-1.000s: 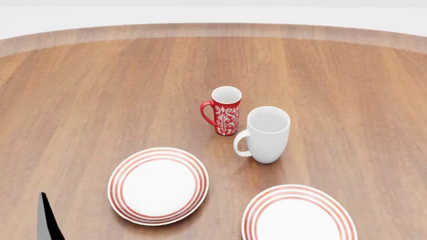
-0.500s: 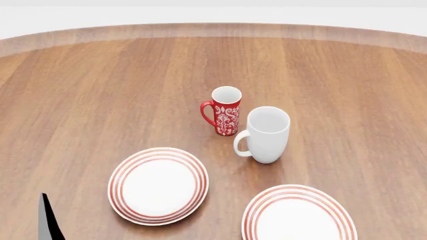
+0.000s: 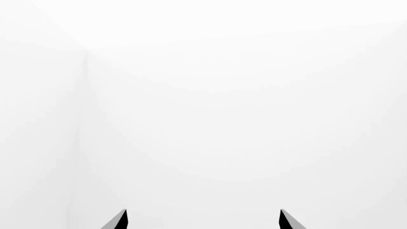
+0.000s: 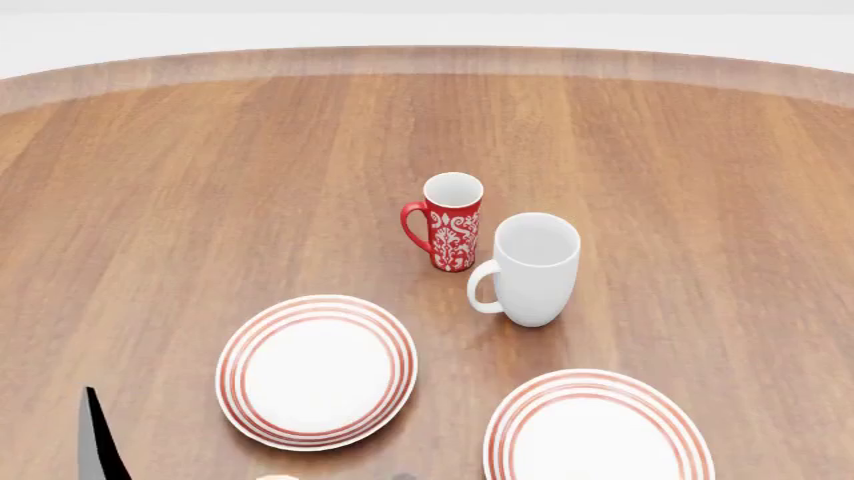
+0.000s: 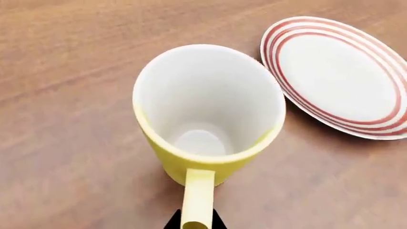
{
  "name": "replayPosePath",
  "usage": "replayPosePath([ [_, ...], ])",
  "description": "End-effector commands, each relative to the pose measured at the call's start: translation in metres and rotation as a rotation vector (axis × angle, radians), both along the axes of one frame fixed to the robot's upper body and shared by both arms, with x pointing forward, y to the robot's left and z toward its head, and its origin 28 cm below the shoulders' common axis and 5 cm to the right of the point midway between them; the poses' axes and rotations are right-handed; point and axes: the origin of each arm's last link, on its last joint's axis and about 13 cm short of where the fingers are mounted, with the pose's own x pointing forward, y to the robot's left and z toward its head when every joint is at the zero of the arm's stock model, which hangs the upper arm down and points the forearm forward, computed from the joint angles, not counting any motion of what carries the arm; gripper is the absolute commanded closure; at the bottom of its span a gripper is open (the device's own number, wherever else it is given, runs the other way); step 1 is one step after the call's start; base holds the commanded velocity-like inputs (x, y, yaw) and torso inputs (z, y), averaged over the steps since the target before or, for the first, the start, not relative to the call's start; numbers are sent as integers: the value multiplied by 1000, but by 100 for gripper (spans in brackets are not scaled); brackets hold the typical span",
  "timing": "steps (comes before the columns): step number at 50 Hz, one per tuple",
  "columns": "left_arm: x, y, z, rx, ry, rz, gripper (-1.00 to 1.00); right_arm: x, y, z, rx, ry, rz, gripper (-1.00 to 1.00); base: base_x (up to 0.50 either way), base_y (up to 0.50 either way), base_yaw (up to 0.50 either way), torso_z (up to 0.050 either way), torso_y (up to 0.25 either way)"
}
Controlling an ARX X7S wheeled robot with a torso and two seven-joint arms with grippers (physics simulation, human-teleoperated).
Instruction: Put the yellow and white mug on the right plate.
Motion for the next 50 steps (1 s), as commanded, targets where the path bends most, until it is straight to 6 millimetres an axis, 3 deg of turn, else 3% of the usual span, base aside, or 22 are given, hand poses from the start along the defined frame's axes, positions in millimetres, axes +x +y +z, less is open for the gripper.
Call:
replayPosePath([
  [1, 2, 1, 2, 13, -10, 21, -100, 19, -3, 30, 54, -69, -62, 100, 0, 0, 0, 0, 0],
  [16, 3, 1, 1, 13, -9, 23, -100, 39, -40, 83, 92, -166, -196, 100, 0, 0, 0, 0, 1],
  [24, 2, 0, 1, 17, -8, 21, -100, 36, -74, 105, 45, -202, -290, 100, 0, 0, 0, 0, 0],
  [33, 0, -1, 1, 22, -7, 16, -100, 39, -115, 143, 48, -292, -454, 100, 0, 0, 0, 0, 0],
  [39, -1, -1, 1, 25, -5, 13, -100, 37, -127, 153, 46, -322, -505, 100, 0, 0, 0, 0, 0],
  [50, -2, -2, 1, 29, -2, 9, -100, 32, -140, 155, 24, -284, -514, 100, 0, 0, 0, 0, 0],
])
